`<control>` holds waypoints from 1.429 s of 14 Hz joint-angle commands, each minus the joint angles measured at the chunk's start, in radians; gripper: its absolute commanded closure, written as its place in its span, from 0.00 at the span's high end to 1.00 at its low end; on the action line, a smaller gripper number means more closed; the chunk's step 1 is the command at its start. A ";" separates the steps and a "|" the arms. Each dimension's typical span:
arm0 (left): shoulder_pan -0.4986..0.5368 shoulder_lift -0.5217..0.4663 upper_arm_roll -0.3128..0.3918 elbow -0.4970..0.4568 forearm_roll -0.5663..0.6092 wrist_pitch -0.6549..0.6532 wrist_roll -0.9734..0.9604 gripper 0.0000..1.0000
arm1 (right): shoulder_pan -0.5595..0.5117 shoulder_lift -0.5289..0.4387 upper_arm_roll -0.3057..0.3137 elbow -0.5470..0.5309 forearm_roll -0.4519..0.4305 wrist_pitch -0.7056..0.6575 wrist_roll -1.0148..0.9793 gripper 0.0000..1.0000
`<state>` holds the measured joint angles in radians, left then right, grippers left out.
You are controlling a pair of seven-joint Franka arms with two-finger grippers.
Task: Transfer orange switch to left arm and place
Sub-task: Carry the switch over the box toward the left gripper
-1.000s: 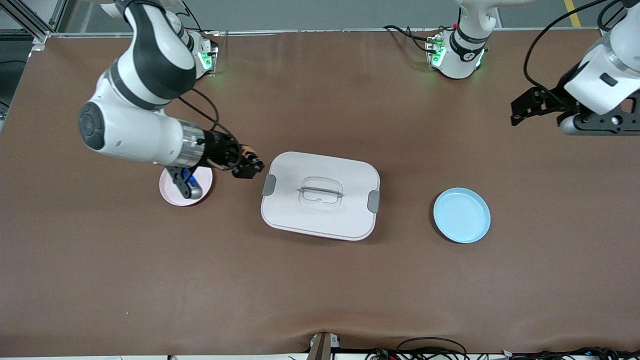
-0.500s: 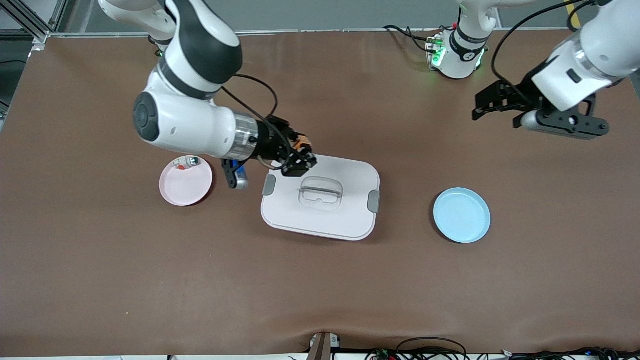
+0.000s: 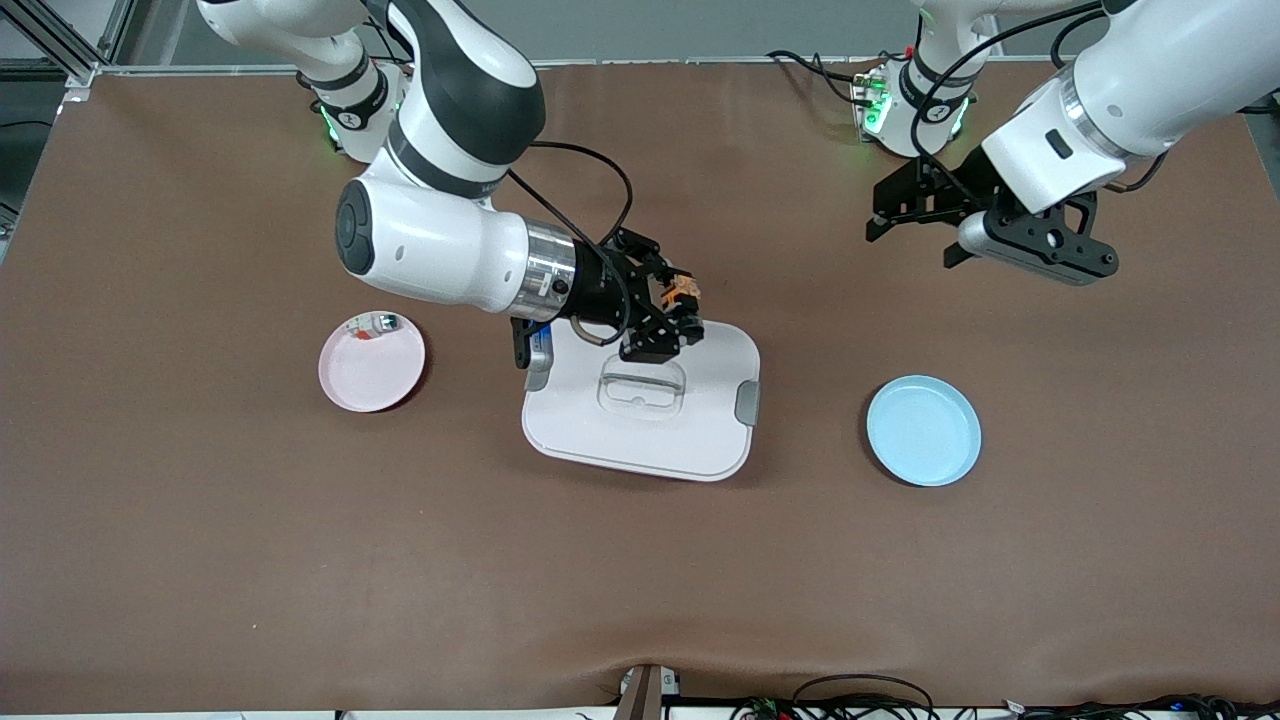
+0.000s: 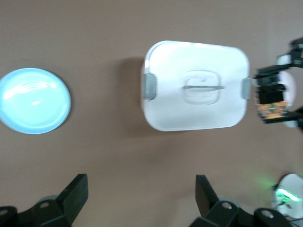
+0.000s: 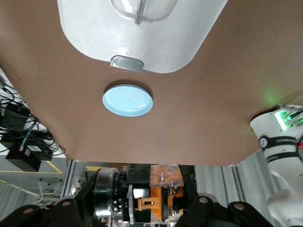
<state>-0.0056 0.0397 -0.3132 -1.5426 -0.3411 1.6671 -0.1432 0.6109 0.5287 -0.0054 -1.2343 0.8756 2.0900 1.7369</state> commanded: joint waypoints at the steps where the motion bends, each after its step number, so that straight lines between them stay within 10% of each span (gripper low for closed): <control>1: 0.001 0.015 -0.004 -0.004 -0.065 0.055 -0.001 1.00 | 0.032 0.025 -0.008 0.059 0.040 0.068 0.064 0.00; 20: -0.076 0.072 -0.006 0.007 -0.167 0.171 -0.110 0.87 | 0.174 0.103 -0.015 0.193 0.069 0.297 0.211 0.00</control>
<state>-0.0770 0.1005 -0.3175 -1.5438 -0.5282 1.8220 -0.2435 0.7776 0.6094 -0.0094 -1.0970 0.9253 2.3854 1.9217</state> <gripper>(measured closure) 0.066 0.278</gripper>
